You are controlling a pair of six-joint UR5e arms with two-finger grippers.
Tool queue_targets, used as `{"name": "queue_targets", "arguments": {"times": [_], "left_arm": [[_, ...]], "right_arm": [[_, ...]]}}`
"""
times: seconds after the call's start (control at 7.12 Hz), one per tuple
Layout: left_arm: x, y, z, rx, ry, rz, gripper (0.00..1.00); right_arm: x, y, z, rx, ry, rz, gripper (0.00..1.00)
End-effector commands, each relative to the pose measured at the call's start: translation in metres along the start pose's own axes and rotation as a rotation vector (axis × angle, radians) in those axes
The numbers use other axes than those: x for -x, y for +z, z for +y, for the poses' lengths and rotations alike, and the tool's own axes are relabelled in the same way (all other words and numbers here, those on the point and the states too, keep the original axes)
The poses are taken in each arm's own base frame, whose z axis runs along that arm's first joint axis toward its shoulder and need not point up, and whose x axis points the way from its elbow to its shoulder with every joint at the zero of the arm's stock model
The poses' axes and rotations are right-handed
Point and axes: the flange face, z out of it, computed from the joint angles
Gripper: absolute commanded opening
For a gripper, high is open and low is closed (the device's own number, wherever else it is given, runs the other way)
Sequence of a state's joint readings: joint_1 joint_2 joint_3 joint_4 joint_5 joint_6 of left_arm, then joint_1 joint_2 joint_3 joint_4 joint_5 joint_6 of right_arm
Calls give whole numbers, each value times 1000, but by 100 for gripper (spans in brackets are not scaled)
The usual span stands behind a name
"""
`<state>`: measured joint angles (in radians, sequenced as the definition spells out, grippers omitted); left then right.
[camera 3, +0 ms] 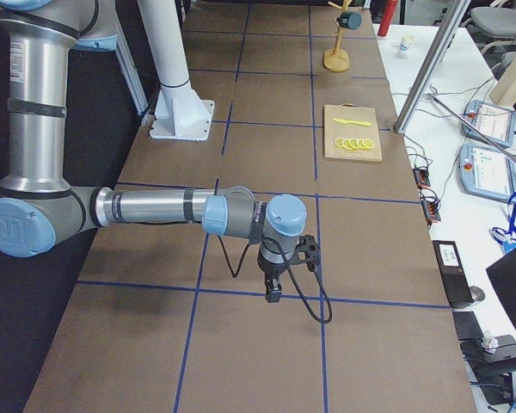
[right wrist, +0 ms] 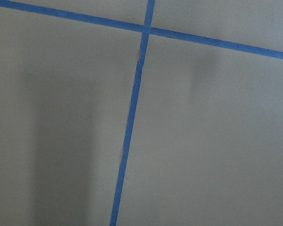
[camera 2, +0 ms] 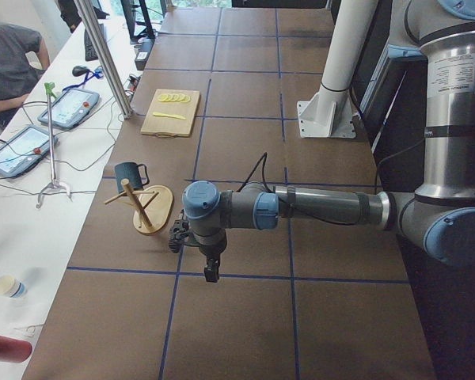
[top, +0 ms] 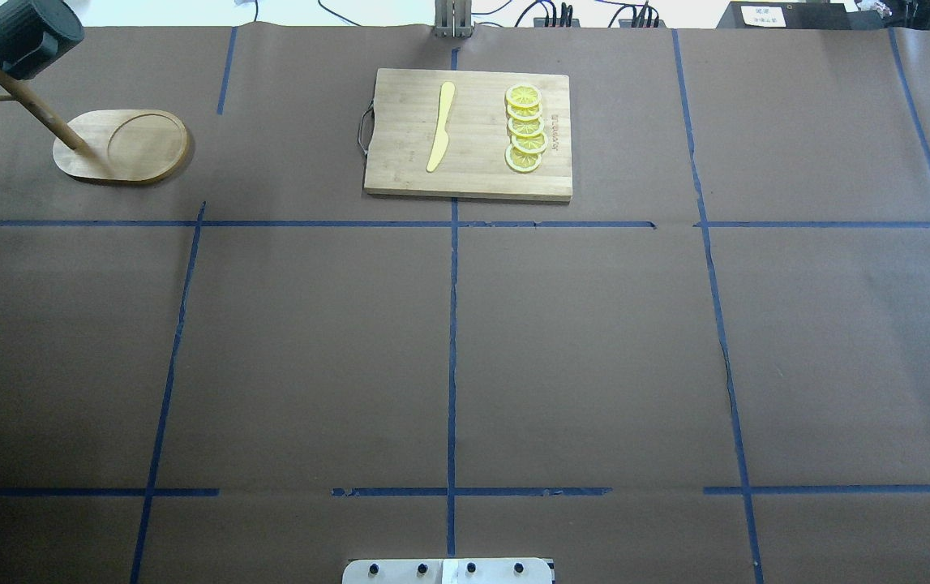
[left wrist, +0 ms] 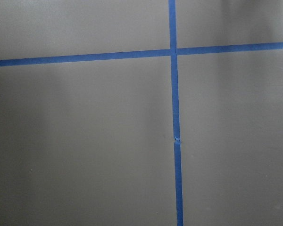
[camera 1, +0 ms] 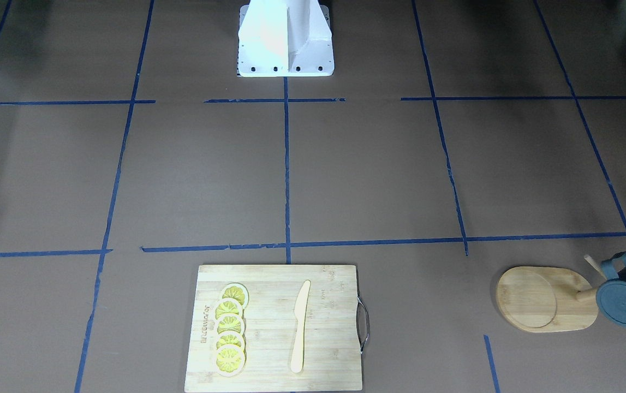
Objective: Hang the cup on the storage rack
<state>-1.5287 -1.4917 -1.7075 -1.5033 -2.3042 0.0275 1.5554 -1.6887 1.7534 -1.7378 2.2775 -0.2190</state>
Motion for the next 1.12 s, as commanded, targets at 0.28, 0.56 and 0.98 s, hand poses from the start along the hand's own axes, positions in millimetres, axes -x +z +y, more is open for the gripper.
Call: {"name": "queue_targets", "arguments": {"times": [0.28,0.56,0.98], "left_arm": [[-1,0,4,2,5,0,100],[2,6,9,12,4,0,100],[6,10,11,20,-5,-7,100]], "right_arm": [[-2,2,-2,3,2,-1,100],[1,-2,-5,-7,-18,-2,100],[-1,1,-3,0,-3,-4,100]]}}
